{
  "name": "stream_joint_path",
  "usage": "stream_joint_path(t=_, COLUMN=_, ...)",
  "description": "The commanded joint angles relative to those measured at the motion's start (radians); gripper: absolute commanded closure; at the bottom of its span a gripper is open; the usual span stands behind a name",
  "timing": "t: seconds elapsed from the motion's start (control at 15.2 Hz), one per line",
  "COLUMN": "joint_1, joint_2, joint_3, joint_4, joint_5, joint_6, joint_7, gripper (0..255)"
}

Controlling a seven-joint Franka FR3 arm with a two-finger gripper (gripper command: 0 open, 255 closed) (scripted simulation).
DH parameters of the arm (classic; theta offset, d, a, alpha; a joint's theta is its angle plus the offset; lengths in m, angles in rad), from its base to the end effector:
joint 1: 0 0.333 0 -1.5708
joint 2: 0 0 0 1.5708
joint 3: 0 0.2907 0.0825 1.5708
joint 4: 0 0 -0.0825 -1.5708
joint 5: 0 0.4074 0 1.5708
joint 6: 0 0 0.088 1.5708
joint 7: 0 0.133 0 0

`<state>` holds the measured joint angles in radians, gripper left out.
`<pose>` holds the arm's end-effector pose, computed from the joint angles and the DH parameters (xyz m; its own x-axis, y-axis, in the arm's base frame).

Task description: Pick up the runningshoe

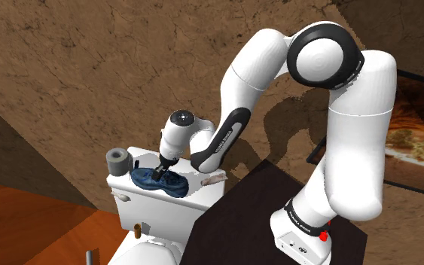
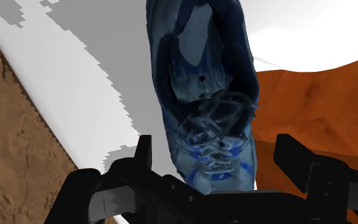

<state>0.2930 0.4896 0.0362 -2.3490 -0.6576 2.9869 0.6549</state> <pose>0.4626 0.2035 0.0647 0.9342 0.3082 0.1797 0.2994 -0.9512 0.0751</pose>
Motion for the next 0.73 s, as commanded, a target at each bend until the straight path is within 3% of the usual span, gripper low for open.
stream_joint_path(t=0.0, joint_1=0.007, joint_2=0.012, joint_3=-0.008, joint_4=0.007, joint_5=-0.005, joint_6=0.006, joint_7=0.006, gripper=0)
stream_joint_path(t=0.07, joint_1=0.009, joint_2=0.013, joint_3=-0.008, joint_4=0.008, joint_5=-0.006, joint_6=0.007, joint_7=0.008, gripper=255)
stream_joint_path(t=0.66, joint_1=0.007, joint_2=0.012, joint_3=-0.008, joint_4=0.007, joint_5=-0.005, joint_6=0.006, joint_7=0.006, gripper=255)
